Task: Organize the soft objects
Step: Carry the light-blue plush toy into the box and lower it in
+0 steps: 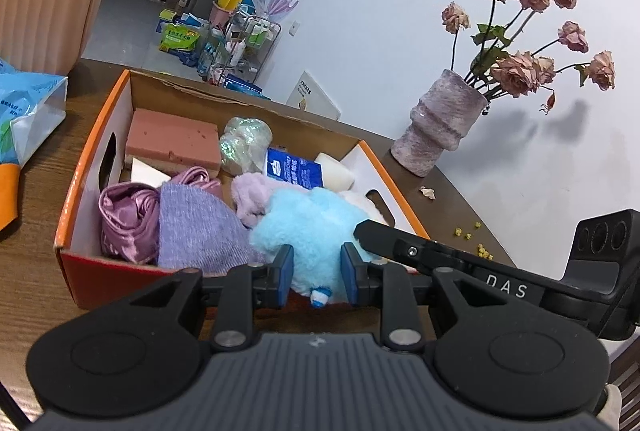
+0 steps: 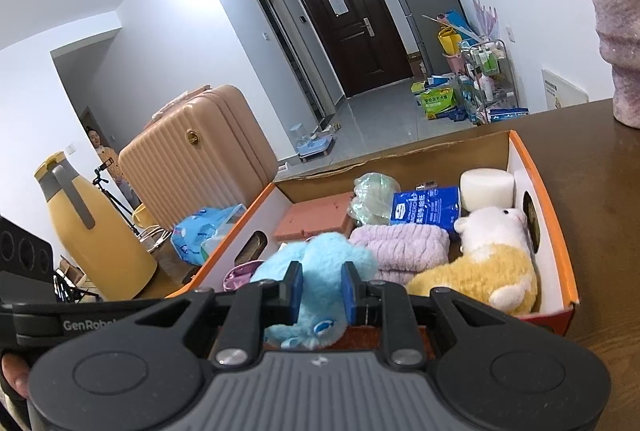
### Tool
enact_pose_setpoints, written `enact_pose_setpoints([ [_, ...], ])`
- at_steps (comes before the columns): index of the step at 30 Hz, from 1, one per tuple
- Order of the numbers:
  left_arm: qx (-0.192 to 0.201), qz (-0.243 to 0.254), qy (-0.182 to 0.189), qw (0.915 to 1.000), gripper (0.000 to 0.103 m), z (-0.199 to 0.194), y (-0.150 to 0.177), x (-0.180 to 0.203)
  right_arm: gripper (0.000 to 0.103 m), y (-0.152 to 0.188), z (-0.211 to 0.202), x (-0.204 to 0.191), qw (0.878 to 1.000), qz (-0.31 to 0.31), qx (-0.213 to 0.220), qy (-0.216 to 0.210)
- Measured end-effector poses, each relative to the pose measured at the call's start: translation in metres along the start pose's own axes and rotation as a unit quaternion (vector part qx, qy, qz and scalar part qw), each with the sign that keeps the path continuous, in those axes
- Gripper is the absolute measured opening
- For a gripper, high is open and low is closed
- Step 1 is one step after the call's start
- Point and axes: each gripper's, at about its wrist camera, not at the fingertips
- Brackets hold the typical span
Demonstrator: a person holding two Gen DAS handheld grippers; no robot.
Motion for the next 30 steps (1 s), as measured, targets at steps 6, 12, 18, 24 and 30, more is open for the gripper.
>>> enact_pose_setpoints([
  [6, -0.009, -0.005, -0.006, 0.9999, 0.025, 0.015, -0.007, -0.009, 0.020, -0.007, 0.016, 0.005, 1.000, -0.003, -0.007, 0.004],
  [12, -0.032, -0.016, -0.016, 0.9992, 0.026, 0.035, -0.006, -0.021, 0.020, -0.006, 0.033, 0.011, 1.000, -0.003, -0.026, 0.011],
  [18, -0.031, -0.003, -0.013, 0.9994, 0.025, 0.041, -0.008, -0.019, 0.018, -0.003, 0.045, 0.020, 0.998, 0.005, -0.053, 0.020],
  [24, -0.036, 0.010, -0.022, 0.9991, 0.026, 0.042, -0.007, -0.015, 0.017, 0.003, 0.052, 0.013, 0.998, -0.004, -0.064, 0.020],
  [30, -0.033, 0.022, -0.037, 0.9985, 0.026, 0.036, -0.008, -0.006, 0.017, -0.001, 0.044, 0.005, 0.998, -0.012, -0.060, 0.024],
])
Point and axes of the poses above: each gripper's, at about its wrist camera, not at the fingertips, and z roughly the way its jaws point, x to its right, y to its underside, and after that the axes turned 1 degree about z, right-handed
